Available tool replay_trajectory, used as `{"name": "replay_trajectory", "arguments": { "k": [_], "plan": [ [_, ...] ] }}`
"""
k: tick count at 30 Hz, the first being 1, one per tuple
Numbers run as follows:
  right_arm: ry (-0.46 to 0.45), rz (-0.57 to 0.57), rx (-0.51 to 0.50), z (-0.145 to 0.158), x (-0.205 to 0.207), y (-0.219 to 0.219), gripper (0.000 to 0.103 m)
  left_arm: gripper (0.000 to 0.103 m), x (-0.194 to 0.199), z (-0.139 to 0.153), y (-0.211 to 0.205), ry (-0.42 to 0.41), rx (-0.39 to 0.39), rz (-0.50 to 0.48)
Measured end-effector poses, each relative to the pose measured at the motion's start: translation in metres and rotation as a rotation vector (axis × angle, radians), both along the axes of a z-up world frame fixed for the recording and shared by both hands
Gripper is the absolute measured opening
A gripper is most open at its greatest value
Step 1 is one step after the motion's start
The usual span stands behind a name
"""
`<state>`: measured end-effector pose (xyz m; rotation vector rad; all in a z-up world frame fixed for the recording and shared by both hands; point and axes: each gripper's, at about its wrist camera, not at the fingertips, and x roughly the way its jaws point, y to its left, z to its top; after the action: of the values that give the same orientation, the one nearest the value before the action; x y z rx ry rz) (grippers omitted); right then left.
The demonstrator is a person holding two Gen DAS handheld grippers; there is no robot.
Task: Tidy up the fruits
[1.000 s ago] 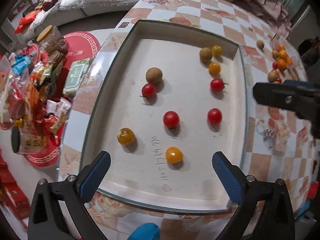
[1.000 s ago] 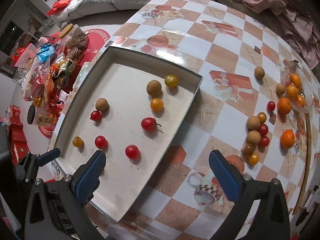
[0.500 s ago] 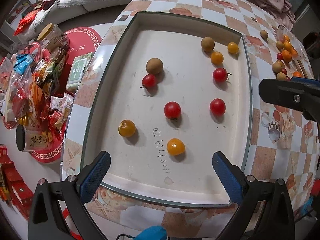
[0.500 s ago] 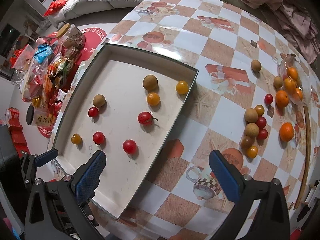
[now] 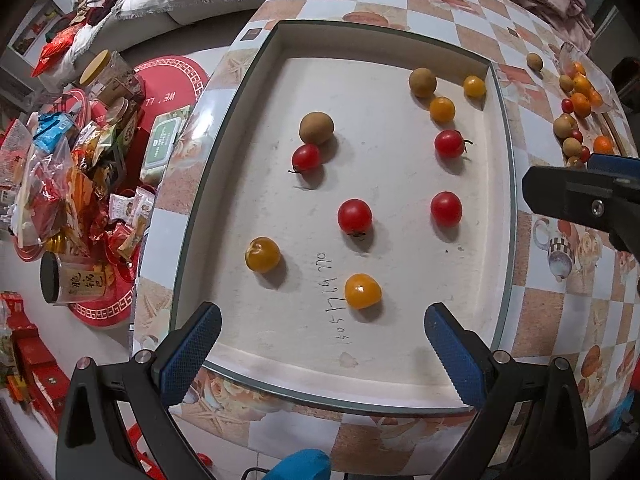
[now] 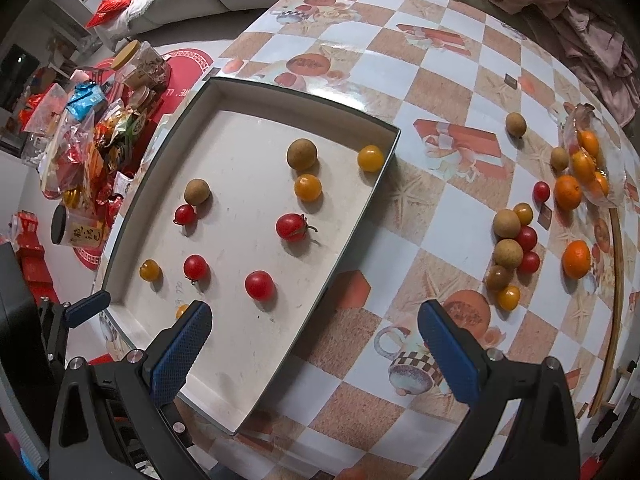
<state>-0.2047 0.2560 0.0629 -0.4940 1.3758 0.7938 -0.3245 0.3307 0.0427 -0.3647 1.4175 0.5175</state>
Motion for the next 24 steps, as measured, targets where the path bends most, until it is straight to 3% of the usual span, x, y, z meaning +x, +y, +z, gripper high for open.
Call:
{"name": "replay_trajectory", "arguments": {
  "k": [24],
  "plan": [
    [0.007,0.002,-0.012,-0.0074,-0.0008,0.0015,0.103,0.102,0.0078,-0.0012,-0.0051,0.012,0.003,-0.035]
  ]
}}
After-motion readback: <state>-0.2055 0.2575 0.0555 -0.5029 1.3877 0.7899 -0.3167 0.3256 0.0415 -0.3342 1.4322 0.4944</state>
